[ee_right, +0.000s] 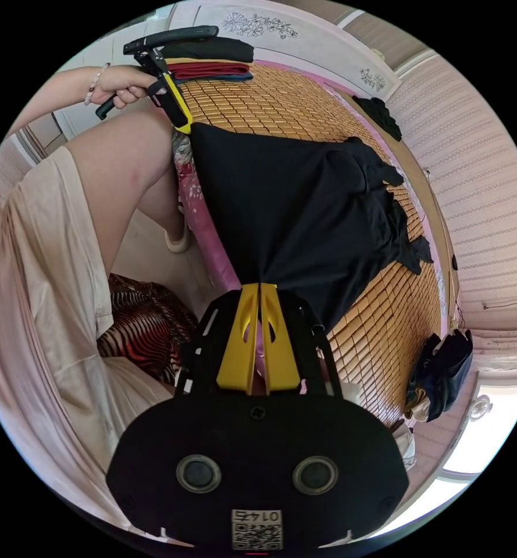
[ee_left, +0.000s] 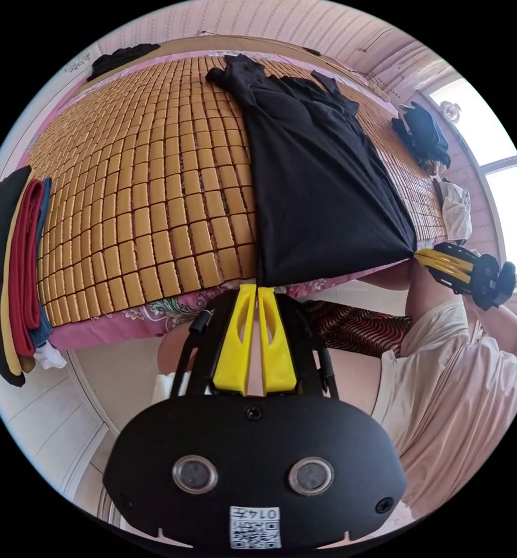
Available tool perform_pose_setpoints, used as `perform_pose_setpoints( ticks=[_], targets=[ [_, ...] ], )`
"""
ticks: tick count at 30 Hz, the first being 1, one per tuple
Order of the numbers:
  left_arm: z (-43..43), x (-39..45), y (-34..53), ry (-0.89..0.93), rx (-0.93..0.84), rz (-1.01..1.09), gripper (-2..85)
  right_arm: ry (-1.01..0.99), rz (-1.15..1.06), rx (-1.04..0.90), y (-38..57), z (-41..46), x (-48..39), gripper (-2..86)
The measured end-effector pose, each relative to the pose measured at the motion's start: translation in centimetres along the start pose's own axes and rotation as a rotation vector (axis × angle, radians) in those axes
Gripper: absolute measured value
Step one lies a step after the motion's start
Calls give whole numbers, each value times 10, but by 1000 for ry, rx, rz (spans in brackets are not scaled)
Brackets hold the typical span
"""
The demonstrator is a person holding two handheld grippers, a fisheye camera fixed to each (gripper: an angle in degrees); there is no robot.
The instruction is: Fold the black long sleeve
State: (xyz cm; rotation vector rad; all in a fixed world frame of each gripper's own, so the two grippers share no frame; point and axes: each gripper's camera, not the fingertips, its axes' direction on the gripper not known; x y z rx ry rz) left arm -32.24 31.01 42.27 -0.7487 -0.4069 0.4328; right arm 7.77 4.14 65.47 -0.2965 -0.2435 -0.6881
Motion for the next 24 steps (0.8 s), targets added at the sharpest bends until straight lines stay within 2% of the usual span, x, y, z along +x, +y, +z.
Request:
perform_pose_setpoints(
  ticks=[5, 7, 10, 12, 16, 19, 24],
  targets=[
    [3, -5, 11, 20, -17, -22, -10, -136, 212, 20, 26, -8, 42, 43],
    [4, -5, 14, 21, -19, -25, -10, -195, 451, -8, 51, -6, 83, 85],
    [5, -4, 17, 17, -25, -23, -10, -270, 743, -47, 89, 4, 129, 101],
    [6, -3, 18, 13, -29, -22, -10, -309, 828, -70, 104, 12, 144, 89],
    [0, -1, 22, 0, -19, -18, -10, -364, 889, -105, 126, 16, 164, 5],
    [-5, -3, 28, 3, -11, -19, -10, -425, 992, -32, 160, 0, 184, -6],
    [6, 5, 30, -63, -70, 13, -10, -486, 1031, -58, 188, -2, 196, -7]
  ],
)
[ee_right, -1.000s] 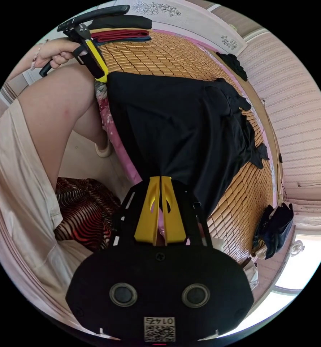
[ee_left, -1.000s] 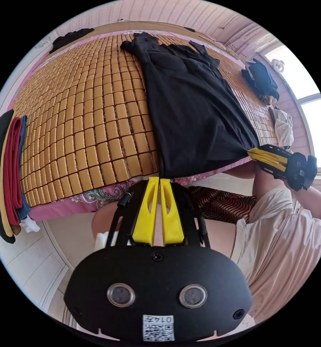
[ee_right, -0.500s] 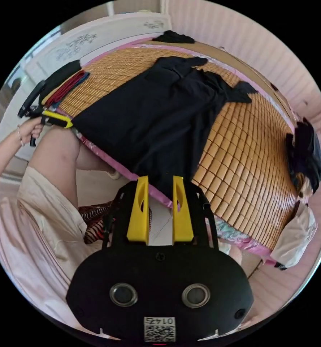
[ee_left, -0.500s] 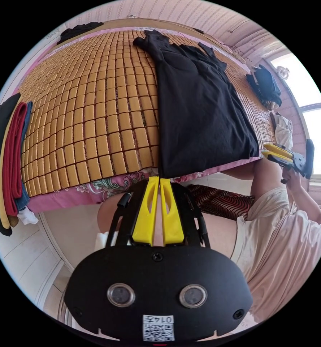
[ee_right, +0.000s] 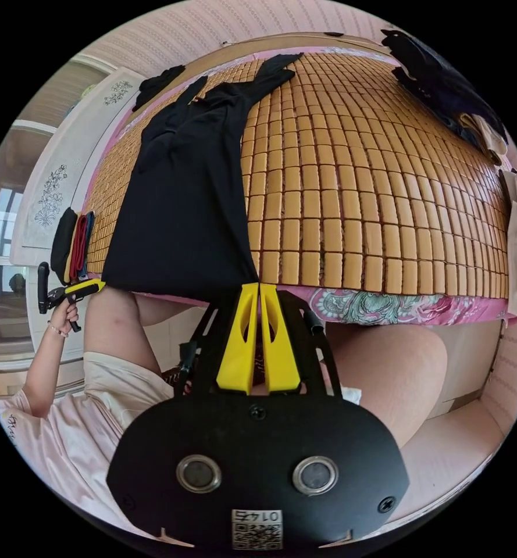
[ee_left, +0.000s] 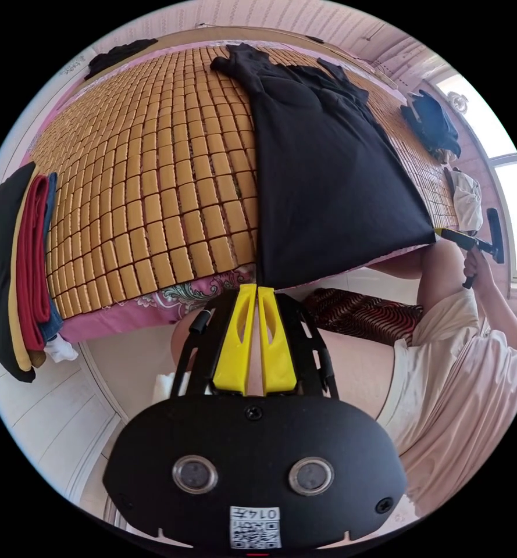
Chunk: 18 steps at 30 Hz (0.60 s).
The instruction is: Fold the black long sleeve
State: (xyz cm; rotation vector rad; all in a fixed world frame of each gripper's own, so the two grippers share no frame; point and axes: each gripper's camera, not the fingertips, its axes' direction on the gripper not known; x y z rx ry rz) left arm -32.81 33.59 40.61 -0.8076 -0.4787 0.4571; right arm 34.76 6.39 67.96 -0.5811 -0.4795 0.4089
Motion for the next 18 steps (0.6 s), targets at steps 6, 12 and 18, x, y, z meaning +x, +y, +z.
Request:
perform_pose_setpoints(
  ticks=[6, 12, 18],
  targets=[
    [6, -6, 8, 55, 19, -70, -3, 10, -14, -30, 2, -8, 6, 1],
    [-11, -16, 35, 32, 103, -152, 17, -52, 11, -20, 12, -44, 26, 42],
    [-32, -17, 62, 40, 185, -167, 20, -99, 56, 52, 31, -86, 54, 45]
  ],
)
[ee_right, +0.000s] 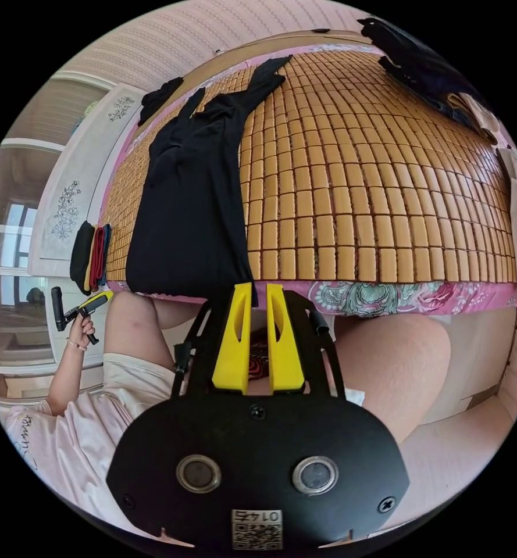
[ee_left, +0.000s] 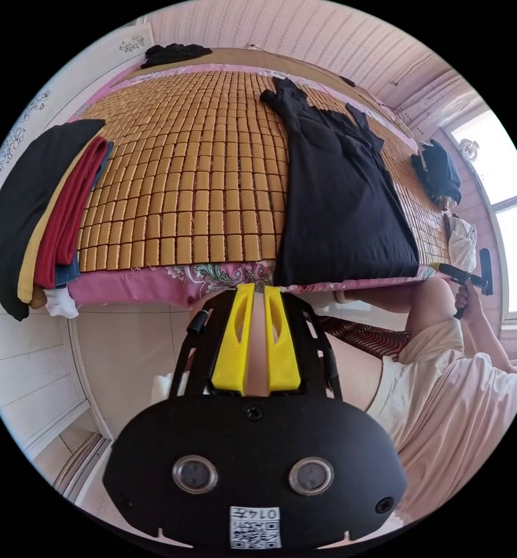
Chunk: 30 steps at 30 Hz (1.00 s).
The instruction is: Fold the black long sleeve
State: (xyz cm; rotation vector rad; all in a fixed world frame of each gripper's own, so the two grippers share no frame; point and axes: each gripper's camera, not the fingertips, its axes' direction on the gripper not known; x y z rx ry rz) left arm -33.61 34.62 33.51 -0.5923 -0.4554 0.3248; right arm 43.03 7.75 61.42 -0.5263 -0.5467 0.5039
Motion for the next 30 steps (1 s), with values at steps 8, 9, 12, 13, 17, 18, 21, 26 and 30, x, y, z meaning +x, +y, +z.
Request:
perform_pose_setpoints(
  ticks=[8, 9, 12, 13, 17, 18, 21, 26, 30],
  targets=[
    [-17, 46, -24, 31, 111, 151, 27, 66, -83, 89, -19, -59, -5, 57],
    [-16, 57, -33, 34, 121, 179, 30, 67, -92, 112, -26, -69, -8, 59],
    [-4, 91, -63, 59, 149, 247, 39, 31, -108, 178, -41, -91, -15, 61],
    [3, 105, -78, 81, 157, 277, 43, 26, -123, 196, -49, -97, -18, 61],
    [31, 147, -137, 137, 163, 371, 54, 26, -196, 235, -97, -103, -23, 79],
    [42, 160, -162, 142, 173, 394, 55, 34, -216, 242, -122, -102, -24, 88],
    [68, 192, -238, 188, 203, 444, 57, 126, -269, 248, -198, -91, -31, 99],
    [107, 238, -356, 268, 192, 512, 58, 239, -250, 240, -332, -56, -34, 106],
    [120, 260, -412, 318, 170, 494, 58, 223, -142, 208, -406, -29, -27, 101]
  ],
)
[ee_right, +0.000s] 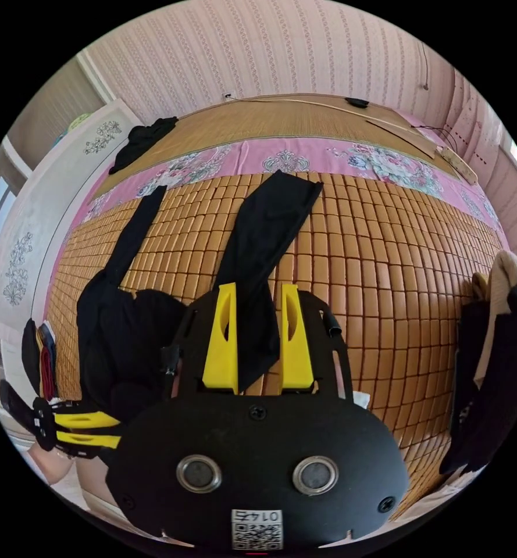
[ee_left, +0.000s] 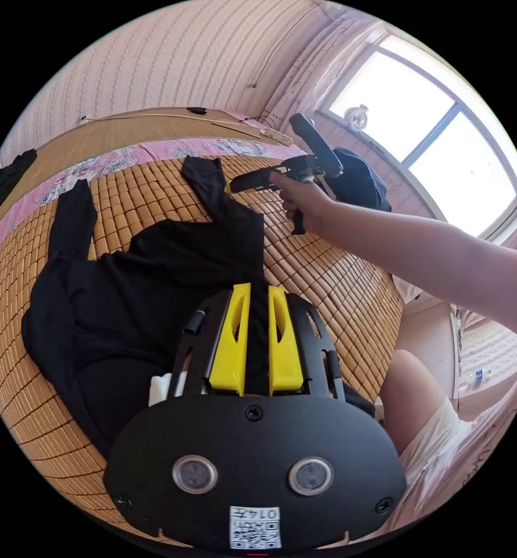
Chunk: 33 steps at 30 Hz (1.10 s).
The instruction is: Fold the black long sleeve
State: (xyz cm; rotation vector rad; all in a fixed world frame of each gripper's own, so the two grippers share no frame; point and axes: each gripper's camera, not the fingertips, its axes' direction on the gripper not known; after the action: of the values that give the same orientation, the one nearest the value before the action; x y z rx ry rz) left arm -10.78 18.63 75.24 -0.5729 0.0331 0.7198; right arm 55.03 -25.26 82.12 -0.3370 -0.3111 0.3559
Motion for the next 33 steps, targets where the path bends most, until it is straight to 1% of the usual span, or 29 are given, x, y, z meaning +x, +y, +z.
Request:
perform_pose_setpoints(
  ticks=[2, 3, 4, 6, 7, 8, 10, 12, 14, 16, 19, 21, 25, 26, 28, 29, 30, 31, 32, 33],
  targets=[
    [7, -4, -12, 9, -29, -19, 57, 29, 21, -65, -12, 15, 1, 76],
    [10, -8, -17, 19, -55, -32, 56, 44, 21, -66, -13, 15, 2, 53],
    [13, -11, -22, 22, -79, -42, 55, 25, 38, -63, -13, 10, 6, 28],
    [13, -13, -28, 18, -109, -47, 54, -48, 91, -56, -4, -6, 21, 7],
    [12, -13, -32, 14, -120, -49, 53, -72, 120, -12, 9, -25, 31, 2],
    [11, -12, -34, 11, -123, -49, 53, -65, 125, 7, 18, -36, 35, 1],
    [8, -8, -43, 8, -129, -51, 52, 34, 98, 40, 64, -79, 45, -2],
    [12, -4, -53, 22, -143, -62, 51, 111, 105, 1, 107, -105, 53, -1],
    [20, 1, -66, 35, -157, -77, 51, 112, 137, -52, 150, -128, 60, 3],
    [37, 9, -88, 41, -182, -79, 51, 67, 162, -130, 191, -149, 63, 11],
    [66, 25, -121, 26, -216, -33, 53, 95, 243, -139, 220, -168, 73, 31],
    [85, 33, -141, 4, -232, -2, 56, 111, 299, -107, 227, -174, 85, 54],
    [130, 46, -183, -21, -279, 8, 66, 52, 459, -64, 220, -163, 121, 103],
    [136, 47, -189, -28, -285, 9, 68, 49, 471, -56, 216, -160, 126, 107],
    [159, 53, -206, -94, -300, 35, 69, 115, 507, -63, 198, -146, 146, 115],
    [166, 54, -209, -113, -311, 43, 67, 124, 516, -74, 193, -142, 150, 111],
    [182, 53, -213, -140, -369, 39, 61, 136, 533, -94, 186, -136, 158, 104],
    [196, 49, -214, -136, -427, 12, 53, 214, 547, -83, 183, -136, 161, 56],
    [196, 49, -215, -128, -399, 8, 41, 238, 537, -82, 182, -135, 161, 31],
    [198, 48, -217, -103, -396, 4, 15, 221, 508, -75, 181, -136, 160, 16]
  ],
)
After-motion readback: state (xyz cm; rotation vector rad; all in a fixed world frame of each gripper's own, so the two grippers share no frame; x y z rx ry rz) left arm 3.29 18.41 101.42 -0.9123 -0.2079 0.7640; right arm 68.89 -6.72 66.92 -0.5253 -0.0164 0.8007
